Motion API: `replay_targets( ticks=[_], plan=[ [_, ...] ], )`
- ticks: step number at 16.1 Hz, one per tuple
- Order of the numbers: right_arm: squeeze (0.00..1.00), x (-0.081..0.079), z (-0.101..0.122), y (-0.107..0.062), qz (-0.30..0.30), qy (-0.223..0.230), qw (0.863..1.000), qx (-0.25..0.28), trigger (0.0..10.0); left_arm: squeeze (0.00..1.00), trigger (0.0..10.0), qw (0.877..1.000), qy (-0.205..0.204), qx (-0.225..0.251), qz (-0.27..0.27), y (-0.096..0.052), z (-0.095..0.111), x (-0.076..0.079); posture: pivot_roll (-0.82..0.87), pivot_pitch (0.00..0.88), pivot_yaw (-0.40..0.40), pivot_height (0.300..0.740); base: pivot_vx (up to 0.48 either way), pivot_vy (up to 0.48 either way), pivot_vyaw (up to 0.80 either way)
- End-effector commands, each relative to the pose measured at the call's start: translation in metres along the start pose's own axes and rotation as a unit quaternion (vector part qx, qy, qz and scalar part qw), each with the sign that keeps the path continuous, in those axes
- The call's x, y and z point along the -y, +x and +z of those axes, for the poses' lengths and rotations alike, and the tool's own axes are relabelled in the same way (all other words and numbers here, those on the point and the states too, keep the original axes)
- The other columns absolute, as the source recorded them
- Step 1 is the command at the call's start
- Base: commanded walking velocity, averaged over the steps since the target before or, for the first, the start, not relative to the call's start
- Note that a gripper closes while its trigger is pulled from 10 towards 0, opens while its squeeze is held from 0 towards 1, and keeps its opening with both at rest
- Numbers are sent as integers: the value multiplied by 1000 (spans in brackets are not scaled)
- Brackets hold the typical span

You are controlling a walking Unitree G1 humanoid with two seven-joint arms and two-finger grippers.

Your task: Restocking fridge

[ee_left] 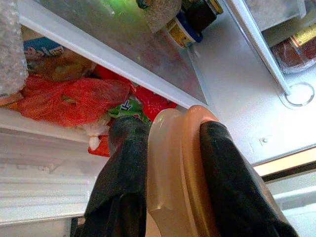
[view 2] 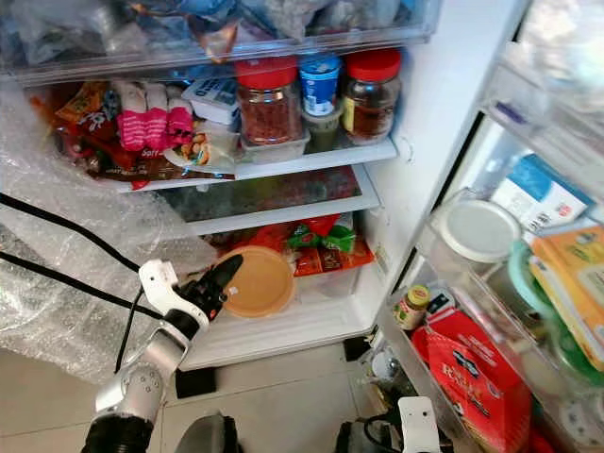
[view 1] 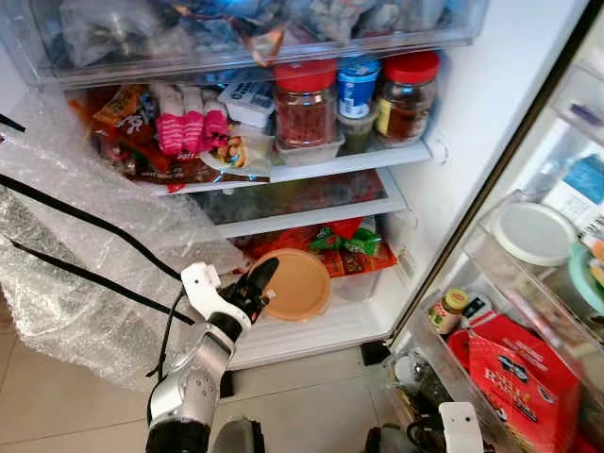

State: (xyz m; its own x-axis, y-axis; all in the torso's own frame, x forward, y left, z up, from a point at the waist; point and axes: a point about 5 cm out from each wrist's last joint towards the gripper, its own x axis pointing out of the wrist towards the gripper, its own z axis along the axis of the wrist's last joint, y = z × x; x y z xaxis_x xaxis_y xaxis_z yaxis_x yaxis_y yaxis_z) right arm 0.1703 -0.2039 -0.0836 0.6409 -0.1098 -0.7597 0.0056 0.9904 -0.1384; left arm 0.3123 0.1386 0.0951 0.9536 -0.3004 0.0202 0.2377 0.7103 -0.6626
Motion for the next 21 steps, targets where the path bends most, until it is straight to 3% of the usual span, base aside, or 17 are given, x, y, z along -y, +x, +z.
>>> replay_targets(
  ticks=[1,10,21],
  plan=[
    [0,-8,-40,-11,10,1,997,-76,10000,0,10000,1000,-4,1,5,-1,-1,-4,-9,159,27,647,0,0,0],
    [0,-8,-40,-11,16,4,997,-76,10000,0,10000,1000,-6,8,4,4,-1,-2,-9,159,26,647,0,0,0],
    [0,-9,-42,-12,18,2,997,-81,10000,0,10000,1000,-3,8,0,4,-1,-2,-11,156,27,647,282,0,0]
  ],
)
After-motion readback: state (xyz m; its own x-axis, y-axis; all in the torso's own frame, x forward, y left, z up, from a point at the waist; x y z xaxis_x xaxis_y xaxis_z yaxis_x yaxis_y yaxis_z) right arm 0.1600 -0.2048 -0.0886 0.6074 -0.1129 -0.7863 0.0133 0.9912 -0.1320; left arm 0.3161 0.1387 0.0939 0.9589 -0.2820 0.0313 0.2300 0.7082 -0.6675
